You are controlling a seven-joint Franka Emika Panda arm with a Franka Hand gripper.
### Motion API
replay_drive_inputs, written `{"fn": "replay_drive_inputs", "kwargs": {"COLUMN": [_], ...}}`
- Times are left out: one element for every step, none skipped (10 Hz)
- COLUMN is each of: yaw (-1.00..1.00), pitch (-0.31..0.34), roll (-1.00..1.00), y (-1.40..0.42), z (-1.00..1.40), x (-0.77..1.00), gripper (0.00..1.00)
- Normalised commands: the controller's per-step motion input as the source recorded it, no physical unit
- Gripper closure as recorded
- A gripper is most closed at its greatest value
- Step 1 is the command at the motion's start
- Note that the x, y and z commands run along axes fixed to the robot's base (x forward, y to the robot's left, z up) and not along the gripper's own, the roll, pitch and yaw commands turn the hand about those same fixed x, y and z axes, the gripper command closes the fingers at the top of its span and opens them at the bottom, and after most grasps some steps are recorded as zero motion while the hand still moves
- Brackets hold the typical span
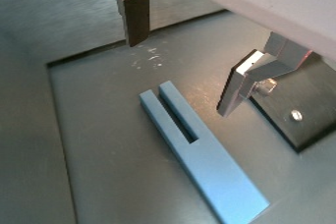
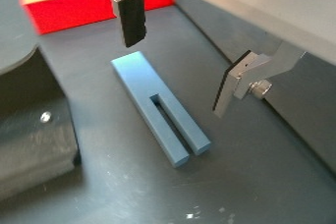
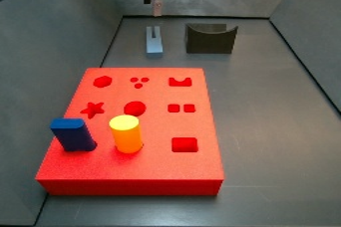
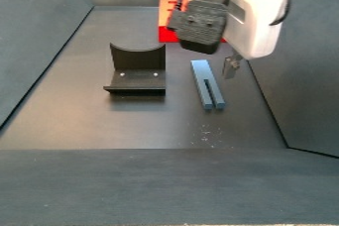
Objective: Pick up the double-square object. Move up. Rotate the double-square object. Place the double-square object on the fixture. Regrasp the double-square object. Move to above the board. Insert the double-square object.
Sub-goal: Rotate the double-square object.
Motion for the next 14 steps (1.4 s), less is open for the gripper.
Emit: {"fn": "replay_drive_inputs", "kwargs": {"yaw": [1.0, 1.0, 1.0, 1.0, 1.0, 1.0, 1.0, 1.0, 1.0, 1.0, 1.0, 1.0, 1.0, 1.0], "pitch": [-0.002, -0.002, -0.002, -0.002, -0.003, -0.003, -0.003, -0.003, -0.004, -0.004, -0.005, -0.006, -0.006, -0.008], "roll": [0.0, 0.0, 0.0, 0.0, 0.0, 0.0, 0.0, 0.0, 0.0, 0.0, -0.01, -0.01, -0.01, -0.01], "y": [0.0, 0.0, 0.0, 0.0, 0.0, 0.0, 0.0, 0.0, 0.0, 0.0, 0.0, 0.0, 0.0, 0.0], "z": [-0.04, -0.04, -0.04, -0.04, -0.04, -0.04, -0.04, -0.04, -0.04, -0.04, -0.04, -0.04, -0.04, -0.04], "x": [0.03, 0.03, 0.03, 0.03, 0.03, 0.03, 0.03, 0.03, 0.03, 0.03, 0.03, 0.03, 0.03, 0.03], "gripper": [0.0, 0.0, 0.0, 0.0, 0.0, 0.0, 0.0, 0.0, 0.0, 0.0, 0.0, 0.0, 0.0, 0.0]}}
